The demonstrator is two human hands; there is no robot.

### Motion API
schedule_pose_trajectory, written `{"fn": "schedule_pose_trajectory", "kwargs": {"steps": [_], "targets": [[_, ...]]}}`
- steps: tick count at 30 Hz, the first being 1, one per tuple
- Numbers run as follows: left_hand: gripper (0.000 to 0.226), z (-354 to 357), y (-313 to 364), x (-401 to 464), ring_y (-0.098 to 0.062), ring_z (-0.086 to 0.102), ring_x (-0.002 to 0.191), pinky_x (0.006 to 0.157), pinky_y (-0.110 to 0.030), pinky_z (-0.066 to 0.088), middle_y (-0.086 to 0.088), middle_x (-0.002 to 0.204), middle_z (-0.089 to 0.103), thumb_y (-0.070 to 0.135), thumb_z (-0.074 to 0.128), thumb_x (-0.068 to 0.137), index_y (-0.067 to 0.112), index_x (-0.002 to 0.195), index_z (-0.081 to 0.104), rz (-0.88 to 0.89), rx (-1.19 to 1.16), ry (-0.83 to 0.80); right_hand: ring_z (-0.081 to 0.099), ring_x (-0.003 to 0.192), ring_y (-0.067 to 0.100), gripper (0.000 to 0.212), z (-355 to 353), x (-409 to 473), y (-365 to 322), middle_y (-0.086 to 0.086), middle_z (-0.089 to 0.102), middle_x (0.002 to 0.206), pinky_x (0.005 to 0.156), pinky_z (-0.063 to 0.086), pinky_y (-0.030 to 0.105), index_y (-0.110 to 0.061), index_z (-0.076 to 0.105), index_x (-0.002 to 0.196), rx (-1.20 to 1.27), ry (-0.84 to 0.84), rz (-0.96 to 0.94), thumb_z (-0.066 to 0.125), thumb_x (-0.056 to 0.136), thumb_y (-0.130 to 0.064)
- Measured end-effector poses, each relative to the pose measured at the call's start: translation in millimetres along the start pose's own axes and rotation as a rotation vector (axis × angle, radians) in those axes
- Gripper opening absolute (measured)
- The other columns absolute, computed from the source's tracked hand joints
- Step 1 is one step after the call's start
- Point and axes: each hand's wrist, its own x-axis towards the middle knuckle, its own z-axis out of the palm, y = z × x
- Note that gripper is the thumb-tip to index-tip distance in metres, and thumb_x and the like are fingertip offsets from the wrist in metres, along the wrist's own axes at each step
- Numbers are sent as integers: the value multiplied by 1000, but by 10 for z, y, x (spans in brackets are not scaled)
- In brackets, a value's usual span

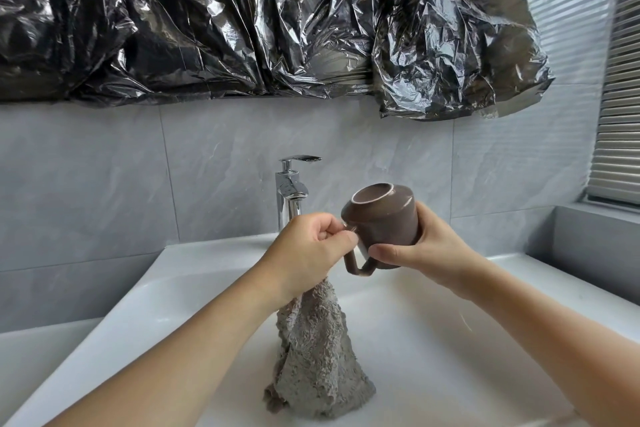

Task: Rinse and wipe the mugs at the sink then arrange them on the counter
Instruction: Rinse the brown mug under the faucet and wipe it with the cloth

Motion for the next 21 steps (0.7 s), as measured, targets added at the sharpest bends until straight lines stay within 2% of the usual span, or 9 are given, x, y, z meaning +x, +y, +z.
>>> {"fn": "schedule_pose_trajectory", "kwargs": {"steps": [3,5,7,8,10,12,16,19,21], "targets": [[17,-123,148,-1,-20,42,64,67,-32,33,-1,63,44,21,57,60,12,73,52,-284,-152,72,68,101,14,82,-5,-41,-10,-7,68,112,78,61,37,-36,55,121,-210,67,-37,89,46,-38],[14,-240,246,-27,-20,34,51,62,-29,31,-3,62,31,8,47,51,14,60,38,-408,-389,77,65,102,4,82,-1,-71,-37,-16,66,111,79,58,27,-44,51,120,-332,60,-76,88,47,-41],[18,-321,283,2,-19,26,41,55,-23,30,-3,59,24,-1,34,52,16,48,29,-401,-579,178,62,101,-3,84,9,-84,-66,-20,64,113,76,54,18,-43,48,124,-405,39,-125,92,52,-34],[22,-343,285,35,-18,28,40,50,-20,31,-3,57,25,-8,29,58,13,50,32,-360,-624,262,60,101,-6,85,18,-90,-81,-21,62,114,74,52,13,-42,47,125,-428,28,-149,93,55,-28],[31,-354,269,93,-17,36,44,44,-18,30,-5,58,33,-18,25,68,10,70,38,-236,-664,434,57,103,-10,88,48,-116,-123,-23,59,115,75,47,6,-42,44,127,-466,7,-204,94,56,-24],[39,-301,265,128,-18,46,50,45,-20,35,-5,59,45,-23,28,75,14,77,40,-159,-735,531,55,108,-10,92,105,-141,-165,-23,56,120,82,42,3,-37,43,131,-554,-2,-298,90,52,-39],[33,-120,224,66,-22,58,64,59,-30,49,-9,77,60,-19,50,83,14,81,52,-149,-730,457,53,116,-3,100,202,-152,-168,-15,53,129,99,36,6,-17,43,138,-671,-25,-518,81,53,-53],[24,-60,187,16,-22,60,63,59,-29,52,-14,81,65,-9,58,88,13,79,60,-185,-682,357,57,118,4,100,185,-142,-178,-10,57,131,99,42,16,-17,43,138,-651,-18,-545,82,53,-53],[22,-72,191,14,-24,62,70,66,-32,54,-16,90,68,-6,59,89,14,79,62,-173,-665,323,59,117,5,101,156,-138,-189,-6,58,130,98,44,17,-15,45,138,-614,-7,-518,83,53,-54]]}}
